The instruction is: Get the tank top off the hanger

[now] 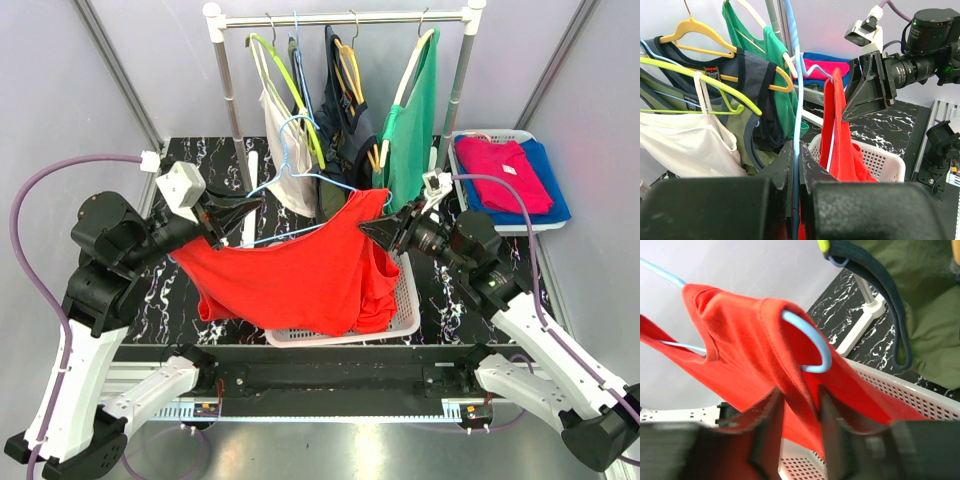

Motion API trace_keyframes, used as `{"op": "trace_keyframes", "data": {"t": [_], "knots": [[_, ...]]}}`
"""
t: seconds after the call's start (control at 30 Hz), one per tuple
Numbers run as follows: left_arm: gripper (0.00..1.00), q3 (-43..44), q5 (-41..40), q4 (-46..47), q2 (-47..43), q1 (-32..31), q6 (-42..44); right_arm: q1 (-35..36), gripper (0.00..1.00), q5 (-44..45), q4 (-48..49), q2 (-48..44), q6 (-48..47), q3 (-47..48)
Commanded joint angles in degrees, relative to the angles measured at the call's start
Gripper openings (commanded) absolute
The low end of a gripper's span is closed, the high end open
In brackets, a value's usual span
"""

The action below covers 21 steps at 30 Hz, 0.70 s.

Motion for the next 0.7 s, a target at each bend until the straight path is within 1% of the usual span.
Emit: {"op": "trace_keyframes", "data": {"t": [0.0, 0.07, 0.1, 0.2, 0.3, 0.33, 0.4, 0.43, 0.5, 0.53, 0.67], "knots": [[0.0, 2.6, 0.1, 4.0, -0.7, -0.2, -0.7, 0.1, 0.28, -1.7, 2.6, -1.4, 0.5, 0.4], [0.0, 2.6, 0.0, 4.0, -0.7, -0.3, -0.4, 0.1, 0.19, -0.8, 1.2, -3.1, -0.1, 0.7], [0.0, 2.6, -0.1, 4.1, -0.7, -0.3, 0.1, 0.2, 0.13, -0.4, -0.6, -4.4, -0.2, 1.0], [0.0, 2.7, -0.4, 4.1, -0.9, -0.2, 0.5, 0.1, 0.06, 3.1, -6.7, -7.8, -1.7, 2.5], [0.0, 2.6, -0.6, 4.1, -0.9, -0.2, 0.9, 0.1, 0.03, 10.0, -12.7, -11.9, -3.4, 4.9], [0.0, 2.7, -0.5, 4.1, -0.9, -0.3, 0.9, 0.1, 0.02, 13.8, -13.8, -13.0, -4.2, 5.3], [0.0, 3.0, -0.5, 4.1, -1.0, -0.3, 1.0, 0.1, 0.02, 17.2, -17.0, -15.0, -5.2, 6.9], [0.0, 3.0, -0.3, 4.1, -1.0, -0.3, 1.0, 0.1, 0.02, 20.7, -18.3, -15.2, -5.9, 8.3], [0.0, 3.2, -0.3, 4.1, -1.1, -0.2, 0.9, 0.1, 0.02, 24.6, -21.8, -15.2, -6.6, 9.6], [0.0, 3.2, 0.0, 4.1, -1.1, -0.2, 0.8, 0.1, 0.01, 28.6, -22.8, -15.0, -6.8, 10.5], [0.0, 3.1, 1.2, 4.1, -1.9, -0.2, 0.7, 0.1, 0.02, 34.0, -24.4, -14.4, -6.7, 11.9]]}}
